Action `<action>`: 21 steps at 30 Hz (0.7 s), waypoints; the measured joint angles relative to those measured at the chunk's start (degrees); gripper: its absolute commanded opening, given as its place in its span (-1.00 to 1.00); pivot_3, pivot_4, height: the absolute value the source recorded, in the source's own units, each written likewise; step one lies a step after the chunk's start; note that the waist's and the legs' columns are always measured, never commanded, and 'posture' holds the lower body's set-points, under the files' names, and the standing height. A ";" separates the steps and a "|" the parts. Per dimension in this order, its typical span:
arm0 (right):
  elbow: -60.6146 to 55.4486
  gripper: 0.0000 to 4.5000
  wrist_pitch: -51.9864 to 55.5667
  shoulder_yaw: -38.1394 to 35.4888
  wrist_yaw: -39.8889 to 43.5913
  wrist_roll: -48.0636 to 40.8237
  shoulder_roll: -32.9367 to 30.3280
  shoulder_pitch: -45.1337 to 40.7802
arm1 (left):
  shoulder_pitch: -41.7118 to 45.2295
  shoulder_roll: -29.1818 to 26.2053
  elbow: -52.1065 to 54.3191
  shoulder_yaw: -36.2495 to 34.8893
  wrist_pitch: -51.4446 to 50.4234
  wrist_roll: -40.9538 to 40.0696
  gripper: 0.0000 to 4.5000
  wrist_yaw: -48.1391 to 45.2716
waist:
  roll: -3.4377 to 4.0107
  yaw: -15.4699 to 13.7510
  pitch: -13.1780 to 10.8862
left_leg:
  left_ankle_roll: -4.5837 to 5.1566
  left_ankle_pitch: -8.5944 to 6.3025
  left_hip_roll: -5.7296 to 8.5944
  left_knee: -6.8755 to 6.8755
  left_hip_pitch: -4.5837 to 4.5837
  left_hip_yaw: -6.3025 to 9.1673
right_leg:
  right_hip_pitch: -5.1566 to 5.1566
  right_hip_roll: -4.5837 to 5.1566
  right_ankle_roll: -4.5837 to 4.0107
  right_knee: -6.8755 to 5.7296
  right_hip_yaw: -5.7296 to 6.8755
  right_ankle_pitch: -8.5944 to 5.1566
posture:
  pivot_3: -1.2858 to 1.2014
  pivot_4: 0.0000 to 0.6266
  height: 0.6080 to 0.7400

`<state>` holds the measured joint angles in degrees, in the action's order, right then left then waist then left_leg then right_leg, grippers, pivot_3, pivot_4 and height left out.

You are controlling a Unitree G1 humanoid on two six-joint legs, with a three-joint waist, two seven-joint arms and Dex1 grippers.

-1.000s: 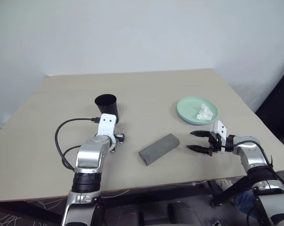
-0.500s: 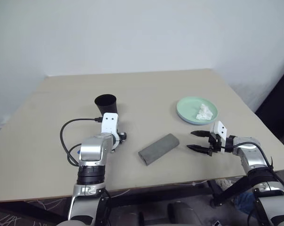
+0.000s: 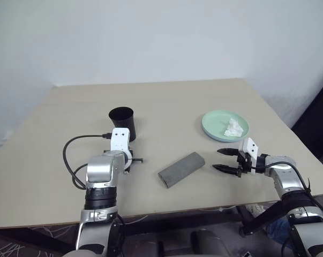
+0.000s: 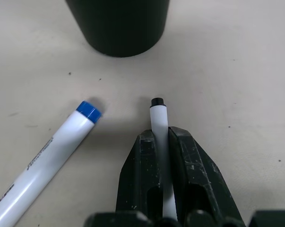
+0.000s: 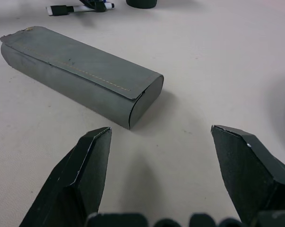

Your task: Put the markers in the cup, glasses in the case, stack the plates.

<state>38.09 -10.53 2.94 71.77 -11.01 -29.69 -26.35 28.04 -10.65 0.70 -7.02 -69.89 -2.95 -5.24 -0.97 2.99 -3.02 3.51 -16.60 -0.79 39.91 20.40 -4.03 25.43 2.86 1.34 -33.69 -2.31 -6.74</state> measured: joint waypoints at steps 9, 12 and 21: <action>1.13 0.63 -0.61 0.14 -0.37 0.48 0.03 -0.46 | -0.85 -7.51 6.13 12.43 19.89 -3.99 -0.98 -18.02 | -0.01 0.04 -0.01 | 0.01 0.00 -0.01 -0.09 0.12 -0.04 | 0.11 0.00 -0.02 0.05 -0.01 -0.01 | 0.03 -1.00 1.00; 1.61 0.63 -0.68 0.22 -0.37 0.53 0.07 -1.17 | 0.06 -7.16 4.39 11.24 29.04 -5.88 -0.98 -20.58 | -0.03 0.08 -0.02 | 0.10 0.06 -0.03 -0.09 0.11 -0.05 | 0.12 0.00 -0.02 0.05 0.00 -0.01 | 0.03 -1.00 1.00; 1.93 0.63 -0.98 0.54 -0.37 0.77 0.77 -2.36 | 12.35 -10.08 -15.66 2.36 61.65 -1.13 -0.98 -12.40 | -0.03 -0.03 -0.01 | 0.09 0.11 0.02 -0.08 0.08 -0.09 | 0.02 -0.01 -0.01 0.08 0.01 0.00 | 0.03 -1.00 1.00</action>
<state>40.02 -11.51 3.47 71.39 -10.24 -28.91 -28.71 40.39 -20.74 -14.96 -4.65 -8.24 -4.07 -17.64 -1.00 2.96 -3.03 3.60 -16.49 -0.77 39.84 20.48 -4.11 25.46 2.85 1.33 -33.62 -2.30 -6.74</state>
